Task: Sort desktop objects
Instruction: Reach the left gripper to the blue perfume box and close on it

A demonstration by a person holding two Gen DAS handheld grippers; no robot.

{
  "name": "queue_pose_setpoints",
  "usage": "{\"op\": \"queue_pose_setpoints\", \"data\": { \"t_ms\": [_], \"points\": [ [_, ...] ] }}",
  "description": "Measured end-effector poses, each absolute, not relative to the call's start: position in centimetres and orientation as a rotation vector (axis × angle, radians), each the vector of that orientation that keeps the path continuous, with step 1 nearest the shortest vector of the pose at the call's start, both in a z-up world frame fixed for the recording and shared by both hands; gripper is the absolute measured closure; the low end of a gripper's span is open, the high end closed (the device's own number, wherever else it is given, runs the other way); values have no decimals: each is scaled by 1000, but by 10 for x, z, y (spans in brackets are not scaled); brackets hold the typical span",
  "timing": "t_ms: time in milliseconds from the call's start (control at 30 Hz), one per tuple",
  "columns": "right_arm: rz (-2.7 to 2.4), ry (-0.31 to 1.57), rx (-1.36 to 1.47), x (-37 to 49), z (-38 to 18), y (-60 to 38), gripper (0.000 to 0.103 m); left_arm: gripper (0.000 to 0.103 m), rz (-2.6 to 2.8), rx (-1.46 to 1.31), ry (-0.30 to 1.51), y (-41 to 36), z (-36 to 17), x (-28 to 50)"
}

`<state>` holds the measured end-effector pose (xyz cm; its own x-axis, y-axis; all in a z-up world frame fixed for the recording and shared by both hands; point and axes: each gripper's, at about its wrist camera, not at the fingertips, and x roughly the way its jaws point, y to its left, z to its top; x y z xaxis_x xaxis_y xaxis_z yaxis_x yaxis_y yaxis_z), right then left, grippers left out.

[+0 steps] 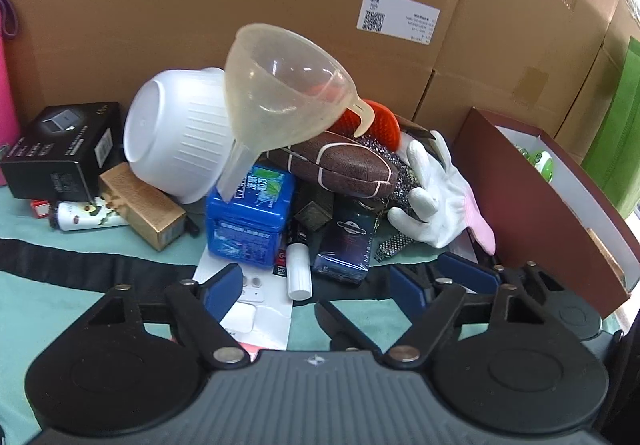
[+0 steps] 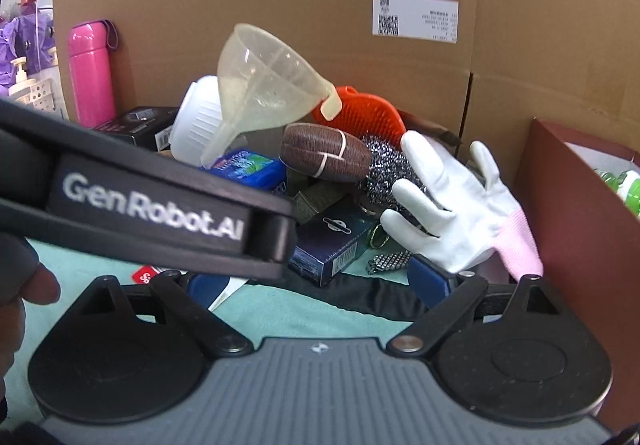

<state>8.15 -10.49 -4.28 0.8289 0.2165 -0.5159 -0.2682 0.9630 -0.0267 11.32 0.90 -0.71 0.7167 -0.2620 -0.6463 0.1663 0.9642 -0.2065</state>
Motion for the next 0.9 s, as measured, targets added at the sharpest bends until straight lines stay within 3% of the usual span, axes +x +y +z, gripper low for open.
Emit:
{"op": "queue_pose_setpoints", "data": {
  "t_ms": [200, 300, 500, 600, 767, 900],
  "points": [
    [257, 547, -88, 94, -51, -108, 20, 37, -282, -117, 764, -4, -18, 125],
    [257, 554, -75, 101, -54, -110, 27, 52, -298, -107, 777, -10, -22, 132],
    [260, 568, -52, 113, -58, -112, 38, 54, -285, -83, 781, -19, -25, 147],
    [286, 583, -21, 118, -61, -115, 43, 62, -283, -67, 789, -22, -26, 152],
    [348, 595, 17, 119, -64, -117, 60, 62, -293, -79, 784, -17, -29, 152],
    [351, 592, -10, 114, -63, -114, 63, 62, -290, -70, 777, -19, -28, 148]
  ]
}}
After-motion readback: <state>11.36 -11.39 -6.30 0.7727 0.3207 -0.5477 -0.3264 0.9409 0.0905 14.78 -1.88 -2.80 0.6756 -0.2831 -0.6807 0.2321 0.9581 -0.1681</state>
